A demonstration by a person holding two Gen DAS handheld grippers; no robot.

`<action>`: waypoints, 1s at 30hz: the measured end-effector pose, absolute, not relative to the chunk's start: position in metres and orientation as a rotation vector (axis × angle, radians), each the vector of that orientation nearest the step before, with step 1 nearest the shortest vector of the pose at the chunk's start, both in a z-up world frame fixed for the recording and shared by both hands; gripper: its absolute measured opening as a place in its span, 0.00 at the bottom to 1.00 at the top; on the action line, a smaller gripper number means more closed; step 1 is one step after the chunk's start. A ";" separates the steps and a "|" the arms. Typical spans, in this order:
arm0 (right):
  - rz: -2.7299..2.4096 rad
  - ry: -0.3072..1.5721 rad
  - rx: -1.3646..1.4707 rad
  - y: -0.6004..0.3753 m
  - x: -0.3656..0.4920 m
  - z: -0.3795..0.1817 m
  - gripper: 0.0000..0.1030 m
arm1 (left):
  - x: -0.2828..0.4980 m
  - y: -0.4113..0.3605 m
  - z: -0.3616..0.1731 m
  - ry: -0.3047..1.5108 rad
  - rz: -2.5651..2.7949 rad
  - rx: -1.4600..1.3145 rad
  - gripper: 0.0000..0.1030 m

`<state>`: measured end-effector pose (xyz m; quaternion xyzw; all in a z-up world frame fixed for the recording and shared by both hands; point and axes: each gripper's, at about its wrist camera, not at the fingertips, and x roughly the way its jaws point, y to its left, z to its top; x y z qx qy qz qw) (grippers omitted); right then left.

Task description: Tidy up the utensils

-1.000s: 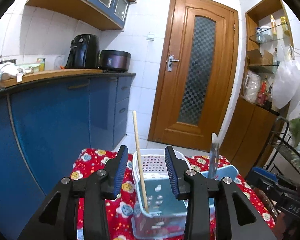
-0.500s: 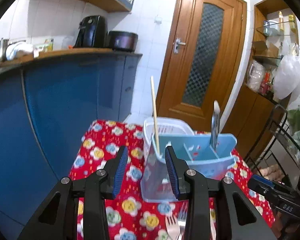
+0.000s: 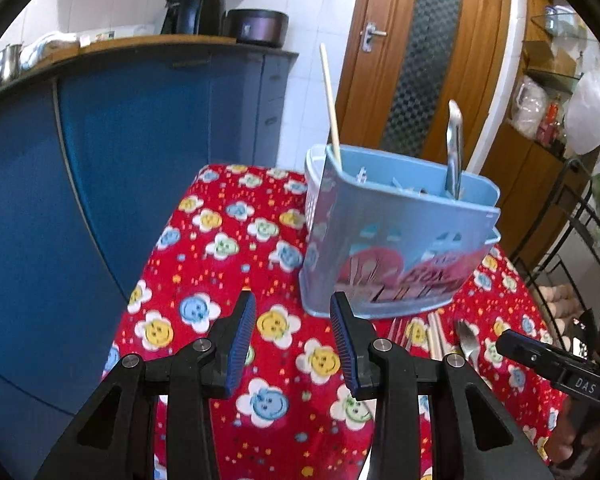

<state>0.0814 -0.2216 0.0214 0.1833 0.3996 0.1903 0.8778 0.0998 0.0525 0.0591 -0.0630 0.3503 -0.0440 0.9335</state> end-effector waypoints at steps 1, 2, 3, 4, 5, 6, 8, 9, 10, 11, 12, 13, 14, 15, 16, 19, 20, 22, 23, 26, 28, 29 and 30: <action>0.397 0.848 0.394 -0.222 0.082 0.017 0.43 | 0.100 0.052 0.056 0.725 -0.086 -0.125 0.38; 0.398 0.862 0.403 -0.222 0.083 0.014 0.43 | 0.099 0.052 0.053 0.732 -0.083 -0.122 0.38; 0.399 0.874 0.412 -0.222 0.083 0.010 0.43 | 0.099 0.051 0.051 0.739 -0.082 -0.121 0.38; 0.399 0.886 0.419 -0.222 0.084 0.007 0.43 | 0.098 0.051 0.048 0.747 -0.080 -0.121 0.38; 0.399 0.898 0.427 -0.222 0.085 0.003 0.43 | 0.098 0.051 0.047 0.754 -0.079 -0.122 0.38; 0.400 0.906 0.434 -0.223 0.085 0.001 0.43 | 0.098 0.052 0.044 0.759 -0.076 -0.124 0.38; 0.404 0.937 0.465 -0.224 0.087 -0.007 0.42 | 0.097 0.052 0.040 0.769 -0.068 -0.127 0.38; 0.407 0.951 0.479 -0.225 0.089 -0.011 0.41 | 0.097 0.053 0.039 0.773 -0.065 -0.128 0.38; 0.406 0.964 0.491 -0.226 0.090 -0.014 0.40 | 0.097 0.053 0.037 0.779 -0.062 -0.129 0.38; 0.405 0.971 0.497 -0.226 0.091 -0.016 0.39 | 0.097 0.053 0.035 0.785 -0.060 -0.130 0.38; 0.400 0.984 0.508 -0.226 0.093 -0.020 0.37 | 0.097 0.053 0.033 0.792 -0.058 -0.131 0.38; 0.400 0.989 0.518 -0.227 0.094 -0.022 0.35 | 0.098 0.053 0.031 0.798 -0.057 -0.132 0.38; 0.401 0.990 0.528 -0.227 0.095 -0.024 0.34 | 0.098 0.053 0.029 0.804 -0.056 -0.133 0.38; 0.403 0.991 0.538 -0.228 0.096 -0.025 0.34 | 0.098 0.053 0.026 0.809 -0.055 -0.133 0.38; 0.405 0.992 0.545 -0.229 0.097 -0.025 0.33 | 0.098 0.053 0.025 0.812 -0.055 -0.132 0.38; 0.404 0.990 0.548 -0.227 0.100 -0.027 0.31 | 0.097 0.051 0.022 0.820 -0.057 -0.129 0.38; 0.401 0.985 0.543 -0.226 0.102 -0.027 0.30 | 0.096 0.051 0.021 0.822 -0.060 -0.127 0.38; 0.394 0.974 0.538 -0.225 0.105 -0.026 0.28 | 0.096 0.049 0.020 0.825 -0.066 -0.125 0.38; 0.388 0.969 0.541 -0.225 0.107 -0.027 0.25 | 0.095 0.048 0.021 0.826 -0.069 -0.124 0.38; 0.378 0.959 0.556 -0.227 0.114 -0.029 0.14 | 0.095 0.043 0.021 0.831 -0.083 -0.115 0.38; 0.371 0.956 0.557 -0.228 0.116 -0.031 0.09 | 0.095 0.039 0.021 0.835 -0.096 -0.106 0.38; 0.374 0.954 0.556 -0.228 0.116 -0.030 0.07 | 0.095 0.037 0.021 0.838 -0.101 -0.102 0.38; 0.375 0.950 0.551 -0.227 0.115 -0.030 0.06 | 0.095 0.034 0.021 0.842 -0.108 -0.095 0.38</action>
